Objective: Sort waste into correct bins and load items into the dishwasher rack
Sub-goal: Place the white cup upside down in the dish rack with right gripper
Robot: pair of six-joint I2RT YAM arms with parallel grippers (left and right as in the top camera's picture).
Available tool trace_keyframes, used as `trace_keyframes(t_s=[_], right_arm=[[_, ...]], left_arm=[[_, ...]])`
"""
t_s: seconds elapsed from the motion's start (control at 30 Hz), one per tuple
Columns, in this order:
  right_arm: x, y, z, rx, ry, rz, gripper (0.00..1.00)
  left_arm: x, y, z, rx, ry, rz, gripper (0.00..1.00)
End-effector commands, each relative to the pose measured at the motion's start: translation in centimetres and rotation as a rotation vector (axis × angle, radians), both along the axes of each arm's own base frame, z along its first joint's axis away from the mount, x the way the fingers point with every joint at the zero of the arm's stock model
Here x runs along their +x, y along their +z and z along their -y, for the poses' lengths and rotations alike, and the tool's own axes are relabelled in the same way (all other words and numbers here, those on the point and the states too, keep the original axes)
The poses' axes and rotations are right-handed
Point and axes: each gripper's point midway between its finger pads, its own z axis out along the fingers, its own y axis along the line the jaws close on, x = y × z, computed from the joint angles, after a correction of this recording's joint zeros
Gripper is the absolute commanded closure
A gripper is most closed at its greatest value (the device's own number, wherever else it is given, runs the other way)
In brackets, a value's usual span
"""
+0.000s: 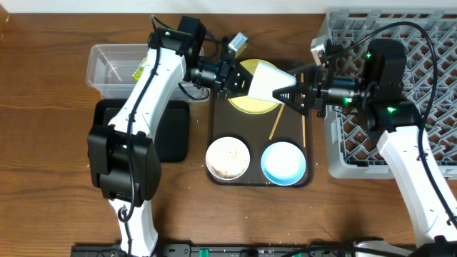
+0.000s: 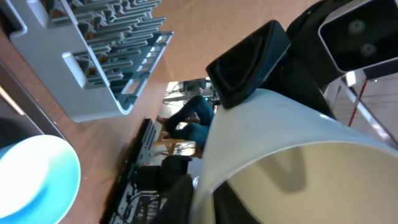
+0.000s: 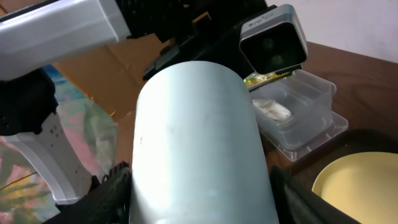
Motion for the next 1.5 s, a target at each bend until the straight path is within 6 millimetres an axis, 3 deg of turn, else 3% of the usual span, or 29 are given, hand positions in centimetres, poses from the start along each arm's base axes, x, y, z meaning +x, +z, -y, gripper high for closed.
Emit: trace_keyframes(t_s=[0.0,0.1,0.23,0.37,0.6,0.73,0.83,0.9,1.03,1.17,1.3,1.47], right_arm=[[0.3,0.1,-0.3,-0.002,-0.002,-0.008,0.44],[0.4,0.1,-0.2,-0.002,-0.007,-0.008,0.45],[1.0,0.2,1.0,0.004,-0.046,-0.029,0.46],[2.0,0.4,4.0,0.007,-0.146,-0.07,0.46],[2.6,-2.0,12.7,-0.113,-0.543,-0.262,0.44],[0.5,-4.0,17.8,-0.255,-0.807,-0.398,0.44],[-2.2,-5.4,22.3,-0.428,-1.026,-0.52,0.45],[-4.0,-6.0,24.0,-0.525,-1.104,-0.593,0.45],[-6.7,-7.2,25.0,-0.637,-1.144,-0.698,0.46],[-8.5,-9.0,25.5,-0.726,-1.137,-0.815,0.45],[-8.5,-10.9,25.8,-0.771,-1.108,-0.902,0.47],[-7.6,-13.0,26.2,-0.814,-1.077,-0.97,0.47]], left_arm=[[0.0,1.0,0.2,-0.045,-0.007,0.022,0.73],[0.2,1.1,0.0,-0.046,-0.001,0.028,0.62],[0.7,1.0,-0.7,-0.046,0.019,0.032,0.58],[1.7,0.9,-1.8,-0.042,0.052,0.05,0.55],[3.8,-2.3,-4.6,0.143,0.132,0.096,0.53],[4.5,-5.1,-6.0,0.315,0.159,0.13,0.53],[4.7,-6.9,-7.1,0.459,0.169,0.156,0.53],[4.6,-7.6,-8.1,0.555,0.177,0.18,0.52],[4.4,-7.4,-10.3,0.721,0.21,0.262,0.52],[4.2,-5.4,-12.6,0.853,0.269,0.375,0.52],[3.8,-3.3,-14.3,0.941,0.325,0.463,0.52],[3.5,-2.2,-14.8,0.956,0.347,0.497,0.52]])
